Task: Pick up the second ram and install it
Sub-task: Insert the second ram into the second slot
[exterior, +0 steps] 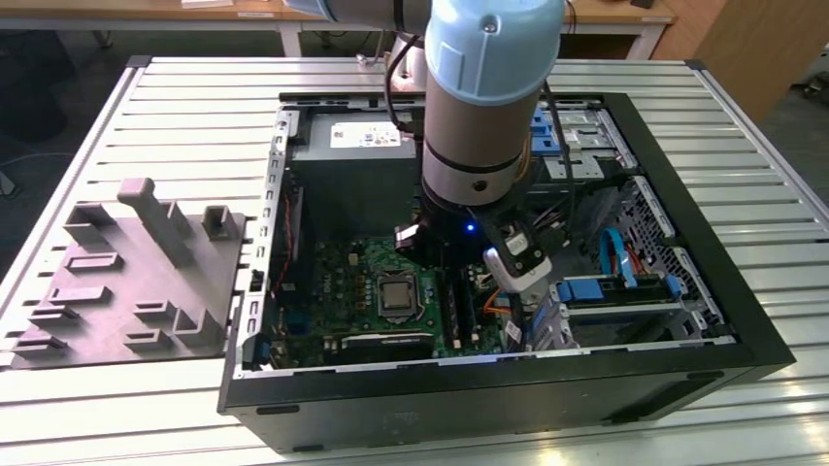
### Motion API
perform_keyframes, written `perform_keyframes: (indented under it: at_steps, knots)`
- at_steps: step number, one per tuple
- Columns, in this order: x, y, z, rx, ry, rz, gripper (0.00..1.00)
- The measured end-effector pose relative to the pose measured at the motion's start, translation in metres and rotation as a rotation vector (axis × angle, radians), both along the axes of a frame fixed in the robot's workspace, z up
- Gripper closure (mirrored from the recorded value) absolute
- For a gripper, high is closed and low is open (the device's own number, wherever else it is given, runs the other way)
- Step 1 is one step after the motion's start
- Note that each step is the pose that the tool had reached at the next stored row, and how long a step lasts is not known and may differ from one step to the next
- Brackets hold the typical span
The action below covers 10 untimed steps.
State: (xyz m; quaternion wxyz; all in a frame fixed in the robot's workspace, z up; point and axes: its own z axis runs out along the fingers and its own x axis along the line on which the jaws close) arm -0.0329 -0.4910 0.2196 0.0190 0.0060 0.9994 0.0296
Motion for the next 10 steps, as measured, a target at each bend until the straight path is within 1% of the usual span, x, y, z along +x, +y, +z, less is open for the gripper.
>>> perform_keyframes:
  at_steps: [10]
  knots:
    - [0.0000, 0.0000, -0.0005, 0.0000, 0.0000, 0.000, 0.89]
